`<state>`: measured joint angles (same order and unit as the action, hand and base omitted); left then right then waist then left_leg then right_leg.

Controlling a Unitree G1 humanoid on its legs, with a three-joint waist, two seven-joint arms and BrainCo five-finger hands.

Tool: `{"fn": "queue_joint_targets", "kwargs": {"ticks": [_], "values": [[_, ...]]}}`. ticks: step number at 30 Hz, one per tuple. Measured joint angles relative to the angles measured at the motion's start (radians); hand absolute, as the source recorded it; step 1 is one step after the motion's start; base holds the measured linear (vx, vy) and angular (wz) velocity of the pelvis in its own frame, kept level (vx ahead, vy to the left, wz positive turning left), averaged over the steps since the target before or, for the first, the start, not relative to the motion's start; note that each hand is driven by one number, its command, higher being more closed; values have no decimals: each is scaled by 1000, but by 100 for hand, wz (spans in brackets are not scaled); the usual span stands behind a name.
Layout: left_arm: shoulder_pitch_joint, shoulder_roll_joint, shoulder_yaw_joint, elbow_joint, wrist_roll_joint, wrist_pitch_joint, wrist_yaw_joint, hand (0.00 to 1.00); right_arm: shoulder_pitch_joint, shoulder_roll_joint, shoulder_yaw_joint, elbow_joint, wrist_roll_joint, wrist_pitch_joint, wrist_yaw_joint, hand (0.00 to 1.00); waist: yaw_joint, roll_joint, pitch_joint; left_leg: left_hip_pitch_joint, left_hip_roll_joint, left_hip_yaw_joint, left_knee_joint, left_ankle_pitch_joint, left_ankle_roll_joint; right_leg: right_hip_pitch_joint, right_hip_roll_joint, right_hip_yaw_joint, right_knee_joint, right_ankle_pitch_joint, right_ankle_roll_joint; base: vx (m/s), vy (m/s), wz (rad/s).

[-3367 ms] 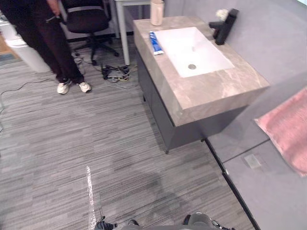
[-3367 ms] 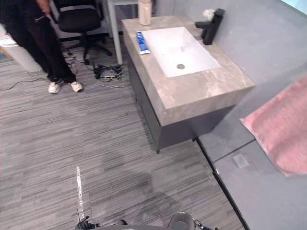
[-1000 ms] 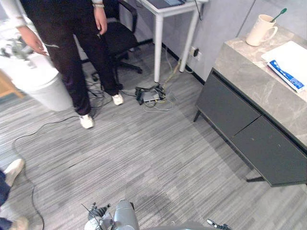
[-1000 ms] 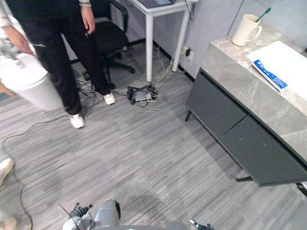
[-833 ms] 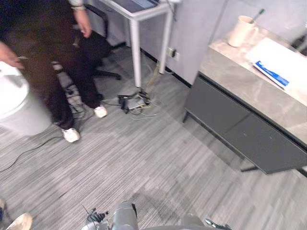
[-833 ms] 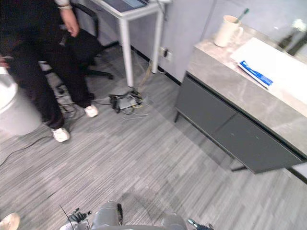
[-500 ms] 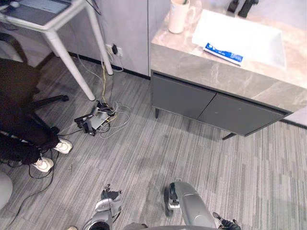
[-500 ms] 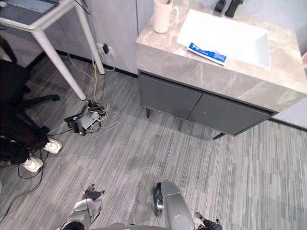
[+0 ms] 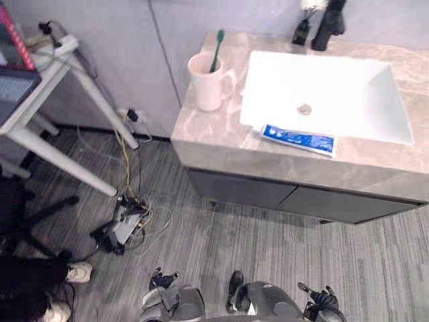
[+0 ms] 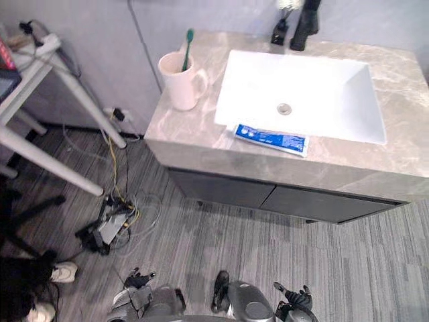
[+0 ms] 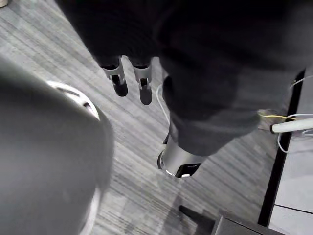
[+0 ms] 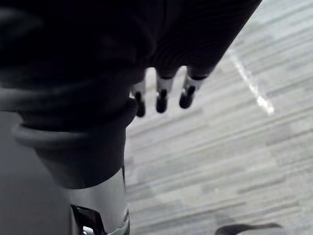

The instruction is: Organize washtable

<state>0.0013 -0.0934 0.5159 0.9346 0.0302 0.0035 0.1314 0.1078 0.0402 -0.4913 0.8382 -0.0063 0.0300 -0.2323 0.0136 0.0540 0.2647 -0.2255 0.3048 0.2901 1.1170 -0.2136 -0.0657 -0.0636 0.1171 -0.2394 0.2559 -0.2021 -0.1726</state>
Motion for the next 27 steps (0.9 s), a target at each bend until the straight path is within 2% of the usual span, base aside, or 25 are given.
{"fn": "queue_joint_targets", "kwargs": {"ticks": [1, 2, 3, 4, 5, 6, 7, 8, 10, 12, 13, 18, 19, 20, 21, 22, 23, 24, 26, 27], "values": [[5, 4, 9, -1, -11, -4, 2, 0, 1, 0, 0, 2, -1, 3, -2, 0, 7, -7, 0, -30, -9, -4, -73, -24, 33, 28, -1, 43, -13, -1, 10, 298, 162, -112], [8, 6, 4, -2, -17, -12, 2, 0, 3, 0, 6, 2, -5, 5, -2, 0, 8, -11, -2, -37, -15, -5, -155, -43, 45, 50, -7, 67, -23, -1, 17, 213, 125, -82], [8, 6, 2, -1, -17, -12, 2, 0, 4, 1, 13, 3, -10, 7, -2, 0, 7, -18, -6, -38, -29, -6, -222, -47, 49, 61, -16, 82, -27, -3, 27, 263, 196, -73], [9, 14, -2, 0, -16, -12, 2, 0, 7, 9, 22, 3, -38, 12, -2, 0, 6, -39, -24, -29, -64, -6, -424, -45, 47, 78, -39, 111, -35, -8, 54, 260, 202, -57], [9, 17, -4, 1, -15, -12, 3, 0, 10, 13, 22, 3, -45, 12, -3, 0, 5, -46, -32, -20, -82, -4, -510, -36, 39, 83, -46, 116, -34, -14, 69, 260, 200, -54], [10, 16, -8, 6, -15, -12, 3, 0, 18, 13, 23, 3, -45, 12, -2, 0, 4, -42, -50, -4, -97, -1, -650, 17, 39, 89, -50, 125, -34, -20, 90, 209, 175, -36], [10, 22, -8, 21, -10, -11, 3, 0, 21, 15, 24, 14, -46, 11, -1, 0, 5, -54, -68, 26, -113, 5, -721, 54, 29, 100, -67, 145, -35, -33, 115, 331, 267, -34], [13, 27, -11, 26, 1, -12, 4, 0, 24, 20, 27, 23, -46, 14, 1, 0, 2, -74, -94, 63, -143, 27, -782, 66, 38, 100, -90, 158, -38, -22, 134, 280, 230, -23], [19, 37, -37, 32, 14, -12, 4, 0, 29, 25, 26, 49, -46, 13, 1, 0, 3, -95, -121, 115, -180, 51, -855, 77, 50, 118, -120, 162, -50, -10, 152, 256, 206, -12], [20, 44, -59, 55, 22, -12, 3, 0, 29, 21, 22, 84, -46, 13, 4, 0, 3, -99, -148, 159, -206, 57, -916, 93, 58, 134, -138, 162, -54, 6, 171, 250, 205, 1], [22, 48, -87, 76, 22, -12, 3, 0, 29, 19, 16, 102, -46, 13, 13, 0, 2, -93, -167, 191, -217, 54, -964, 106, 63, 144, -138, 162, -54, 30, 174, 127, 104, 11], [27, 60, -122, 93, 33, -12, -2, 0, 28, 11, 15, 138, -46, 16, 26, 0, 2, -93, -184, 235, -211, 30, -1018, 143, 62, 139, -121, 163, 1, 79, 170, 99, 45, 9], [31, 60, -123, 97, 31, -12, -2, 0, 29, 1, 14, 141, -47, 16, 37, 0, 2, -71, -177, 246, -191, 23, -1018, 143, 63, 101, -110, 170, 67, 75, 165, 51, -37, -1], [37, 60, -122, 99, 31, -11, -2, 0, 30, -11, 13, 141, -48, 17, 41, 0, 0, -65, -179, 250, -179, 22, -1019, 143, 63, 100, -99, 182, 45, 20, 159, 18, -91, -20], [44, 67, -123, 101, 30, -12, -2, 0, 30, -10, 22, 142, -67, 17, 41, 0, 2, -72, -181, 260, -181, 24, -1032, 149, 52, 123, -101, 189, -138, 30, 160, -12, -112, -21], [40, 80, -124, 104, 29, -13, -3, 0, 28, 2, 20, 153, -81, 15, 41, 0, 0, -95, -175, 277, -210, 21, -1064, 146, 37, 119, -134, 200, -220, 156, 185, -4, -139, -13], [37, 79, -130, 119, 29, -13, -4, 0, 27, 6, 11, 156, -79, 15, 44, 0, -3, -97, -184, 284, -210, 16, -1091, 142, 31, 123, -128, 218, -230, 151, 187, -9, -118, -20], [36, 76, -132, 122, 29, -13, -8, 0, 26, -7, 12, 161, -81, 17, 43, 0, 1, -89, -183, 287, -207, 28, -1122, 159, 14, 98, -120, 234, -232, 152, 185, -21, -85, -36], [40, 79, -130, 135, 27, -11, -18, 0, 19, -18, 20, 156, -81, 17, 42, 0, 1, -76, -166, 286, -201, 88, -1138, 166, 6, 54, -104, 294, -219, 152, 185, -95, -90, -87], [37, 81, -130, 135, 27, -11, -18, 0, 19, -19, 21, 155, -81, 17, 42, 0, 0, -84, -160, 281, -199, 107, -1136, 166, 6, 40, -101, 310, -212, 152, 185, -108, -80, -102]]}}
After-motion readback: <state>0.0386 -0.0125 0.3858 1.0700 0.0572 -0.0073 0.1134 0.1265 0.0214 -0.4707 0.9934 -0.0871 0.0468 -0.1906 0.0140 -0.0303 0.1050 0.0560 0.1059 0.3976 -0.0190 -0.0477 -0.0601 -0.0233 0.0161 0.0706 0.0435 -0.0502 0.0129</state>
